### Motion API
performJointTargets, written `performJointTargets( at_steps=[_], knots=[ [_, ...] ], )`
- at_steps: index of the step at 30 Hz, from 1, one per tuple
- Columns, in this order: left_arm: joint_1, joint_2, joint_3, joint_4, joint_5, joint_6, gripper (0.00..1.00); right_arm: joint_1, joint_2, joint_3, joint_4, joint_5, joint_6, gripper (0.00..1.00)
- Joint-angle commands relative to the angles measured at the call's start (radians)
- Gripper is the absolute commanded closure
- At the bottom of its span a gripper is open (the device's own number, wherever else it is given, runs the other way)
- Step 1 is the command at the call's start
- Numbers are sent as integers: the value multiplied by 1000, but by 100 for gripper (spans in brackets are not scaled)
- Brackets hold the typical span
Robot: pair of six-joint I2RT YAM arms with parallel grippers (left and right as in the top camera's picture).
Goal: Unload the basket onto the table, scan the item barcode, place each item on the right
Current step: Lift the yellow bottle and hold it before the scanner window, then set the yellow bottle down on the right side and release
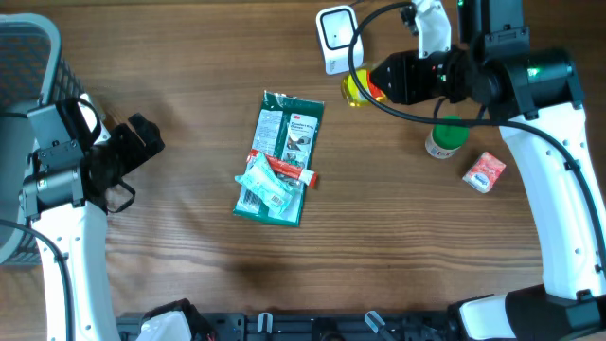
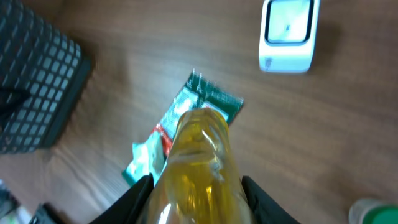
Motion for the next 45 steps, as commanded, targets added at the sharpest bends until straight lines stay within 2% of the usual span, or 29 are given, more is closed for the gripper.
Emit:
performJointTargets(
  at_steps=[1, 6, 12, 14, 19, 24, 31, 34, 37, 38, 41, 44, 45],
  knots=[
    [-3, -1, 1, 3, 11, 21, 0, -2, 15, 24, 39, 5, -5, 96],
    [-3, -1, 1, 3, 11, 21, 0, 0, 105, 24, 284, 151, -75, 96],
    [-3, -1, 1, 3, 11, 21, 0, 19, 334, 23, 669, 298, -364, 96],
    [-3, -1, 1, 3, 11, 21, 0, 41, 409, 23, 784, 468, -435, 96],
    [-3, -1, 1, 2, 11, 21, 0, 164, 586, 22, 1183, 835, -774, 96],
    [-3, -1, 1, 2, 11, 21, 0, 206, 689, 22, 1298, 866, -837, 96],
    [-3, -1, 1, 2, 11, 21, 0, 207, 746, 22, 1320, 890, -908, 96],
    [-3, -1, 1, 2, 11, 21, 0, 208, 719, 22, 1345, 936, -853, 96],
    [-3, -1, 1, 2, 11, 21, 0, 205, 581, 22, 1269, 926, -742, 96],
    [-3, -1, 1, 2, 11, 21, 0, 202, 521, 22, 1199, 904, -710, 96],
    [-3, -1, 1, 2, 11, 21, 0, 141, 290, 22, 864, 838, -473, 96],
    [-3, -1, 1, 2, 11, 21, 0, 34, 193, 22, 568, 660, -341, 96],
    [-3, -1, 1, 2, 11, 21, 0, -59, 183, 22, 426, 560, -268, 96]
  ],
)
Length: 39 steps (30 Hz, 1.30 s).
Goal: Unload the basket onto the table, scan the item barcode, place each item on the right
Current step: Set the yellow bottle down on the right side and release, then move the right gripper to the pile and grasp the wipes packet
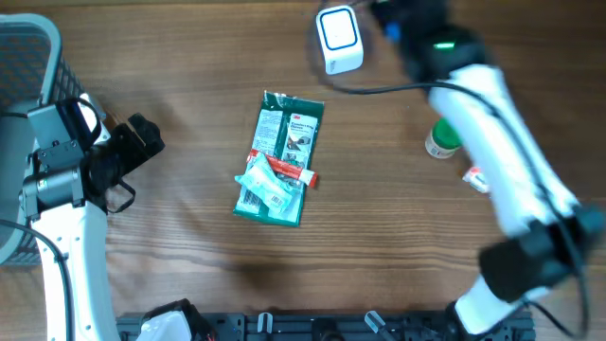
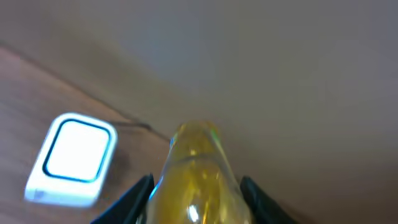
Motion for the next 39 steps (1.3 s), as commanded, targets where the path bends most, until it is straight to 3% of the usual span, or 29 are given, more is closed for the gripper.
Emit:
performJointTargets(
  at_steps=[1, 3, 6, 12, 16, 17, 18, 20, 21, 22, 25, 29, 31, 33, 34, 35, 36, 39],
  knots=[
    [-3, 0, 1, 3, 11, 21, 0, -199, -21, 4, -257, -248, 232, 96],
    [-3, 0, 1, 3, 11, 21, 0, -357, 4, -6, -394, -331, 309, 96],
    [-3, 0, 1, 3, 11, 21, 0, -507, 39, -68, -464, -451, 379, 96],
    [-3, 0, 1, 3, 11, 21, 0, -546, 59, -220, -470, -502, 433, 95],
    [-3, 0, 1, 3, 11, 21, 0, -546, 60, -323, -387, -404, 435, 94],
    [-3, 0, 1, 3, 11, 21, 0, -546, 60, -345, -371, -404, 436, 83],
    [-3, 0, 1, 3, 11, 21, 0, -546, 60, -350, -369, -404, 436, 80],
    [-3, 0, 1, 3, 11, 21, 0, -546, 60, -350, -370, -404, 436, 18],
    [-3, 0, 1, 3, 11, 21, 0, -546, 60, -350, -369, -404, 436, 6],
    [-3, 0, 1, 3, 11, 21, 0, -546, 60, -349, -368, -404, 436, 0],
    [-3, 0, 1, 3, 11, 21, 0, -546, 59, -315, -389, -404, 435, 0],
    [-3, 0, 1, 3, 11, 21, 0, -535, 35, 48, -595, -459, 435, 2],
    [-3, 0, 1, 3, 11, 21, 0, -497, 31, 200, -713, -599, 418, 11],
    [-3, 0, 1, 3, 11, 21, 0, -409, 20, 217, -788, -842, 310, 33],
    [-3, 0, 1, 3, 11, 21, 0, -352, 21, 208, -822, -895, 282, 42],
    [-3, 0, 1, 3, 11, 21, 0, -272, 21, 185, -849, -906, 267, 58],
    [-3, 0, 1, 3, 11, 21, 0, -198, 22, 158, -858, -906, 267, 62],
    [-3, 0, 1, 3, 11, 21, 0, 60, 22, -4, -792, -851, 274, 61]
  ],
)
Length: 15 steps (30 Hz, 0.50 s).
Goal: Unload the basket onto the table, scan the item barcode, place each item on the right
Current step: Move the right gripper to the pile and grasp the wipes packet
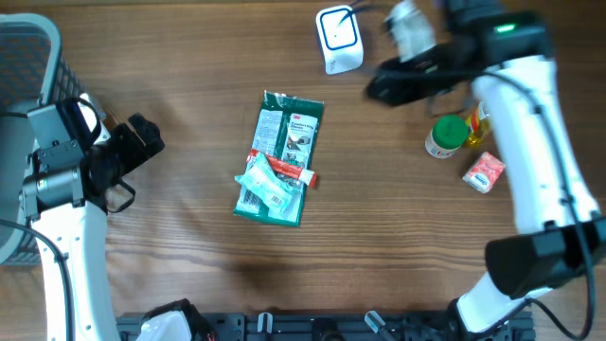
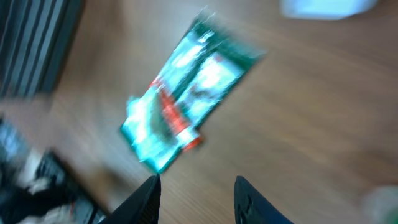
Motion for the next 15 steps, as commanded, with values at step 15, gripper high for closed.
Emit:
performJointTargets(
  at_steps=[15],
  knots=[
    [-3, -1, 1, 2, 11, 21, 0, 588, 36, -746, 974, 286, 139, 43]
  ],
)
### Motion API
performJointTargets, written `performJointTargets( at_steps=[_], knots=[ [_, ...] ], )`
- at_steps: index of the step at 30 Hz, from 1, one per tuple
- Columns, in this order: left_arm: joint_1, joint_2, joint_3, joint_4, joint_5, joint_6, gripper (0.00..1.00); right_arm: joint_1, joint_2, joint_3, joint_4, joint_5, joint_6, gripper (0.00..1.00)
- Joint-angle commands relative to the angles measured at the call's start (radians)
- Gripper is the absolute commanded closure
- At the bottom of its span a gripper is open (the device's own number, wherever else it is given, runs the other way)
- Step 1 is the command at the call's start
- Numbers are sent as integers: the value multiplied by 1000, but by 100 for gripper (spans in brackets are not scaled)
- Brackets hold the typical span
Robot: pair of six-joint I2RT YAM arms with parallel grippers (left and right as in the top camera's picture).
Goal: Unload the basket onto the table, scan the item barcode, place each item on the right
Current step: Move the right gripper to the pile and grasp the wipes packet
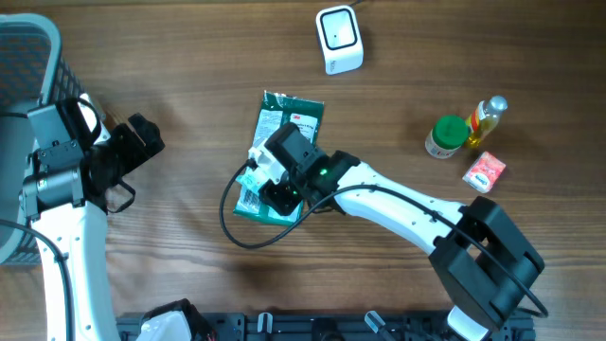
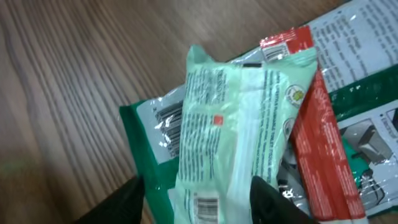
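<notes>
A pile of packets lies mid-table: a dark green packet [image 1: 289, 123] underneath, a red packet [image 2: 317, 130] across it, and a pale green packet [image 2: 242, 124] on top. The pale packet shows a barcode [image 2: 206, 203] near its lower end. My right gripper [image 1: 272, 189] is low over the pile's near end, open, its fingers [image 2: 134, 199] standing either side of the pale green packet. The white scanner [image 1: 338, 38] sits at the back. My left gripper [image 1: 142, 140] rests at the left, away from the pile; its jaws are unclear.
A yellow bottle [image 1: 485, 116] stands upright at the right beside a green-lidded jar [image 1: 447, 135] and a small red-and-white packet [image 1: 484, 172]. A dark mesh basket [image 1: 24, 66] fills the far left edge.
My right gripper was empty, up right of the scanner. Now it is down at the pile with the pale green packet between its open fingers. The left arm has not moved.
My right gripper held the yellow bottle near the scanner, then held it further back by the scanner. Later the bottle stood beside the green-lidded jar and the gripper was empty. Now the gripper is over the packet pile.
</notes>
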Motion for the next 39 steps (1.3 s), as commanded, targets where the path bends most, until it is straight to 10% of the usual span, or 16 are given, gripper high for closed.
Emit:
performJointTargets(
  at_steps=[1, 7, 13, 18, 24, 27, 34, 39],
  knots=[
    [-3, 0, 1, 2, 11, 21, 0, 1, 24, -7, 51, 48, 8, 40],
    [-3, 0, 1, 3, 11, 21, 0, 1, 31, -13, 44, 167, 82, 37],
    [-3, 0, 1, 2, 11, 21, 0, 7, 56, -10, -16, -400, 130, 41],
    [-3, 0, 1, 3, 11, 21, 0, -40, -54, 24, -56, -58, 108, 41],
    [-3, 0, 1, 2, 11, 21, 0, -48, -42, 20, 26, -164, 110, 66],
    [-3, 0, 1, 2, 11, 21, 0, -31, 6, 20, 51, -244, 219, 96],
    [-3, 0, 1, 2, 11, 21, 0, -30, 265, 20, 16, -380, 279, 96],
    [-3, 0, 1, 3, 11, 21, 0, -57, 135, 93, -2, -380, 292, 91]
  ],
)
